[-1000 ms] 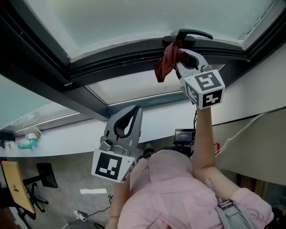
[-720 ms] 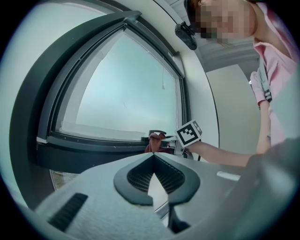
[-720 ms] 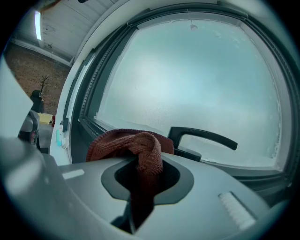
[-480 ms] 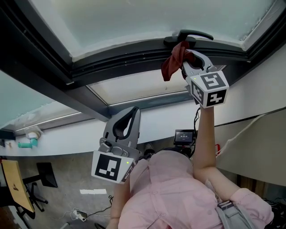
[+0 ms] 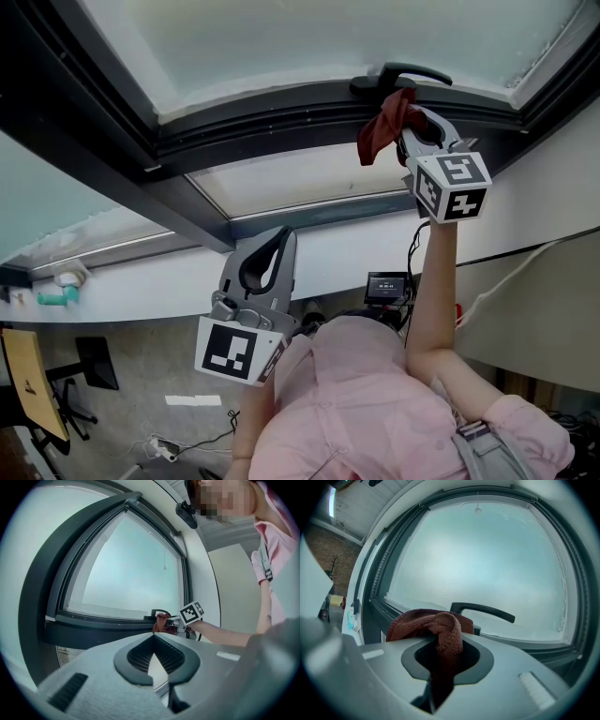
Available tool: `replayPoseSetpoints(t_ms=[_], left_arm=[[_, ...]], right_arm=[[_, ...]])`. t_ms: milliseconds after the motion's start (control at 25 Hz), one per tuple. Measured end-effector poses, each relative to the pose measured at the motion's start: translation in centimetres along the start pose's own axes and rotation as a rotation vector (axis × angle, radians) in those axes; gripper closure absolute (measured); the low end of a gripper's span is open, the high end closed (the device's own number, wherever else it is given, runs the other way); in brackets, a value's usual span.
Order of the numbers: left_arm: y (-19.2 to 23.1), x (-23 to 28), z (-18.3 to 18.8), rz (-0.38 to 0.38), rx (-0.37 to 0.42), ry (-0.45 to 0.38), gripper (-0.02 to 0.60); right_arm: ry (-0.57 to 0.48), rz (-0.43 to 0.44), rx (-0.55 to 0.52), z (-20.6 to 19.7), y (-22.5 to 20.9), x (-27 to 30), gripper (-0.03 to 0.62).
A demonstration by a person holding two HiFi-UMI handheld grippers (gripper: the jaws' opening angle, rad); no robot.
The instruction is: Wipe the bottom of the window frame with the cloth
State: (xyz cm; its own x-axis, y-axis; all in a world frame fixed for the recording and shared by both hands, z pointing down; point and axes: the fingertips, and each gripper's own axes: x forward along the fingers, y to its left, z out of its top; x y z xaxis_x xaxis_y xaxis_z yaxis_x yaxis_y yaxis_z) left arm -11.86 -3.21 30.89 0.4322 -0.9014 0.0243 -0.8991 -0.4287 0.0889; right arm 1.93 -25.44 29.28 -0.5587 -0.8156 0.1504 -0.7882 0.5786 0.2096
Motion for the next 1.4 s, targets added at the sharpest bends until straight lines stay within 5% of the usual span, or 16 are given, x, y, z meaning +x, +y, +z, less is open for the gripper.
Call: replayPoseSetpoints(t_ms=[360, 560, 720, 960, 1400], left_arm=[[-0.2, -1.4, -1.1, 0.050, -0.033, -0.001, 0.586], [-0.1, -1.6, -1.1, 0.030, -0.023, -0.030, 0.586], [-0.7, -2.3, -2.8, -0.059, 0.086, 0.084, 0.583], [1.4, -5.0, -2.0, -0.151, 0.176, 0.129, 0.583], [7.8, -10.5, -1.2, -0.090, 0.208, 0.114, 0.583]], right_arm=[[-0.147, -0.173, -0.098, 0.8, 2.0, -2.0, 0.533], [-0.182, 0.017, -0.067, 1.1, 10.2, -1.6, 0.533], [-0.209, 0.169, -0.046, 1.8, 17.4, 0.0, 0.533], [-0.182, 0.328, -0.057, 2.9, 27.3, 2.5, 0.533], [-0.124, 0.416, -0.037, 2.9, 36.7, 6.5, 0.533]])
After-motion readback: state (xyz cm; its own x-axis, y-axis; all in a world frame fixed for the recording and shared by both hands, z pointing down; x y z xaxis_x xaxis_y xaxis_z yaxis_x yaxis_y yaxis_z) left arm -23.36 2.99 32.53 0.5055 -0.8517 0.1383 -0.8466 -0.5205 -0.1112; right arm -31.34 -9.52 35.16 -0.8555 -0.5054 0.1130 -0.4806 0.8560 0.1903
